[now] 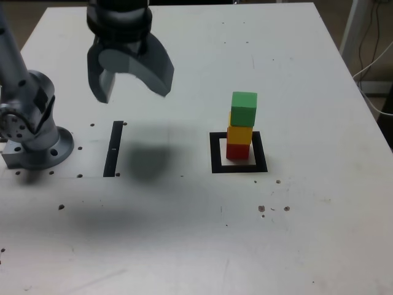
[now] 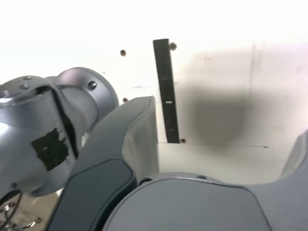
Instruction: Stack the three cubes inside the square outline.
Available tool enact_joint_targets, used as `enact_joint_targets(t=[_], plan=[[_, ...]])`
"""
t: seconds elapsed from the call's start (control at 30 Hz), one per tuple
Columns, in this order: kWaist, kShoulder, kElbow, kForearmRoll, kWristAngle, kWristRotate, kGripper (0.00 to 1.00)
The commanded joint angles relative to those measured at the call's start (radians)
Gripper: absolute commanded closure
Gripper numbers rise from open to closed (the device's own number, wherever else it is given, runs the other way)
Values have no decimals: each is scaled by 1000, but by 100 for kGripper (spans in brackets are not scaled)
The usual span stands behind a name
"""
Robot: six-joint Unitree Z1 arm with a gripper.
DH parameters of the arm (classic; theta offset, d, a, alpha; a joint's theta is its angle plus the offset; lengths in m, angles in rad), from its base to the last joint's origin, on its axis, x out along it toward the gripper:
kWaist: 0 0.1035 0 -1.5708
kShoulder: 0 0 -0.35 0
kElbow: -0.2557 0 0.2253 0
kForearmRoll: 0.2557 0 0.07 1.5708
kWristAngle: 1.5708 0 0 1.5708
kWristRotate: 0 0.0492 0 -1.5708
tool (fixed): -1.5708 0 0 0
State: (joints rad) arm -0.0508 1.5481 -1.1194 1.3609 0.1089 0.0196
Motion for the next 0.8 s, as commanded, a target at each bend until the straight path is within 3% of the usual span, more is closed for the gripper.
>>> enact_joint_targets(t=[0.0, 0.33, 0.77], plan=[[7, -6, 65, -48, -14, -3, 0], [13, 14, 259, -226, -59, -3, 0], [13, 50, 345, -327, -78, -1, 0]])
